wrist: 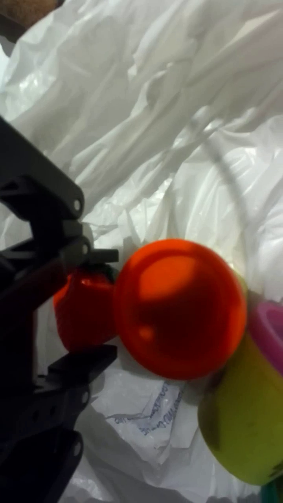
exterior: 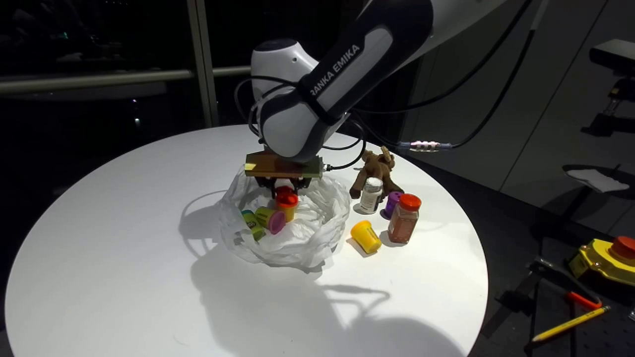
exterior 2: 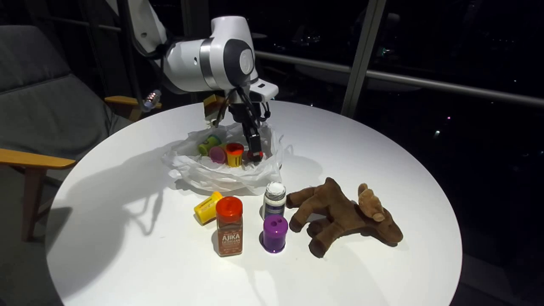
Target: Remove the objects from the plastic and put them on the table.
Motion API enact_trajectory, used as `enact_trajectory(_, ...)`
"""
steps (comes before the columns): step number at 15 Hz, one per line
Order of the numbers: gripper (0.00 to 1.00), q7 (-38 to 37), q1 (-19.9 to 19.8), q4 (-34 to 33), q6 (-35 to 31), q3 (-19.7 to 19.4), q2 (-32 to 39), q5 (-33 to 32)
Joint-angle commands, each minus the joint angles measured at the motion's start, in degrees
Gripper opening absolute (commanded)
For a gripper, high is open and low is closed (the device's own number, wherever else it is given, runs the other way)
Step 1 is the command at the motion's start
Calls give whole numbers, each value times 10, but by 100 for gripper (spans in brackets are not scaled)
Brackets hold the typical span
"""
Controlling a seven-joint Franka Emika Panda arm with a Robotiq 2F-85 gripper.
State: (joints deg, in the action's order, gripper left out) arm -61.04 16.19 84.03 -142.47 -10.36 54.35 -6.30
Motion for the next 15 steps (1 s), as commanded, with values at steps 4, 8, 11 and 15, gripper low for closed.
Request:
enact_trajectory(4, 29, -70, 56, 115, -69, -52, -94, -33)
enact_trajectory(8, 29, -134, 115, 224, -99, -85, -175, -81)
enact_trajectory(11, 29, -133, 124, 310, -93, -57, -243, -103)
enact_trajectory(15, 29, -136, 132, 433, -87, -18, -333, -136)
